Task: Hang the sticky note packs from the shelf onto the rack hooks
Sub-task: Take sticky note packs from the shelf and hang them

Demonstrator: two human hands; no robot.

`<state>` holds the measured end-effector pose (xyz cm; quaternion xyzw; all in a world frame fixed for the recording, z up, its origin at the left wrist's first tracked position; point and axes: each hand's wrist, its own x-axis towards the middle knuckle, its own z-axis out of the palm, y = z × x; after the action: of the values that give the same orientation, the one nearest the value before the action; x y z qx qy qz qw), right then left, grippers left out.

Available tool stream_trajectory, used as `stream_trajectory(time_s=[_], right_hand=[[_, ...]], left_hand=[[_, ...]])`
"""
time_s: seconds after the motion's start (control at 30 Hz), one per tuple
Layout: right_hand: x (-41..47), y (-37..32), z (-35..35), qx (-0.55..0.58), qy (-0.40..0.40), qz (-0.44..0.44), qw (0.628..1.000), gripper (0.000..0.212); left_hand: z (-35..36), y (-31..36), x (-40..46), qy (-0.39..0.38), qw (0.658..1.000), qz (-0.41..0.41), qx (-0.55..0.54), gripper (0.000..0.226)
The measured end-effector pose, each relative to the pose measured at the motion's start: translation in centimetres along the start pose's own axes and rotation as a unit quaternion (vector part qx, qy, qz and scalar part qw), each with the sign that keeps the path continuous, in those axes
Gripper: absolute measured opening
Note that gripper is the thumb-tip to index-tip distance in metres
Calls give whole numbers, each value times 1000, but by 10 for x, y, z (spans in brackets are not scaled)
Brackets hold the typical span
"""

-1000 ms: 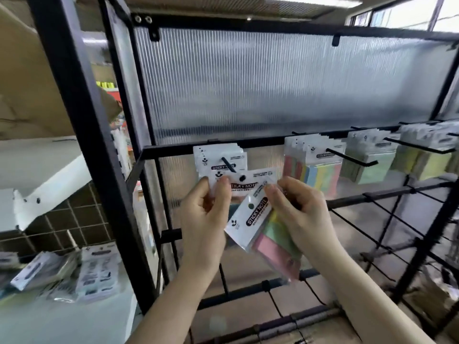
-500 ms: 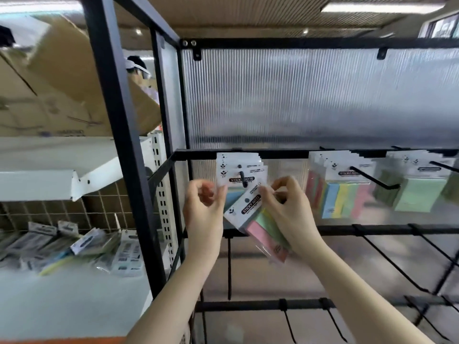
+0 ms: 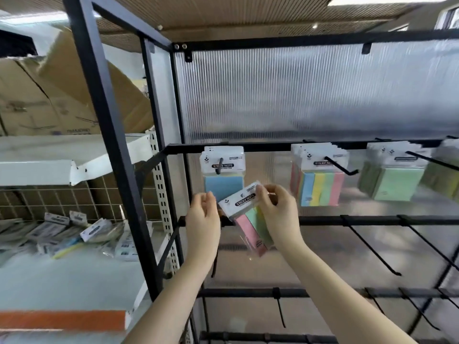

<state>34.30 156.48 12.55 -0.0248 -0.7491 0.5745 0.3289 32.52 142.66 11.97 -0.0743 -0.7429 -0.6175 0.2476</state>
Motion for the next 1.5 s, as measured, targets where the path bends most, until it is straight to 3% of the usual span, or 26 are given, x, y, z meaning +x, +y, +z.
stream_trajectory(time_s=[0.1,0.2,0.4,0.57,0.77,1.07,1.27,1.5], right_hand=[[-15,-1,-18,41,80,-19,996,25],[-27,-7,-33,59,121,-23,991,22],[-49,-23,-59,75,119,-70,988,24],[-51,-36,-87,84,108,-106,985,23],[-36,-43,-113,34,208,-95,973,21],[-12,-33,-130,16,236,-68,969,34],[-4,-29,-133,39,210,-87,973,32],[13,-13,-138,36,152,-108,982,39]], left_hand=[[8,11,-33,-60,995,-34,-77,38],[22,28,-65,-130,984,-12,-121,44],[47,59,-81,-157,970,18,-186,37],[66,83,-77,-209,938,26,-275,29],[95,95,-69,-283,929,49,-233,62],[123,96,-62,-273,929,36,-248,37],[128,95,-60,-238,934,53,-263,48],[141,89,-59,-185,948,66,-250,41]])
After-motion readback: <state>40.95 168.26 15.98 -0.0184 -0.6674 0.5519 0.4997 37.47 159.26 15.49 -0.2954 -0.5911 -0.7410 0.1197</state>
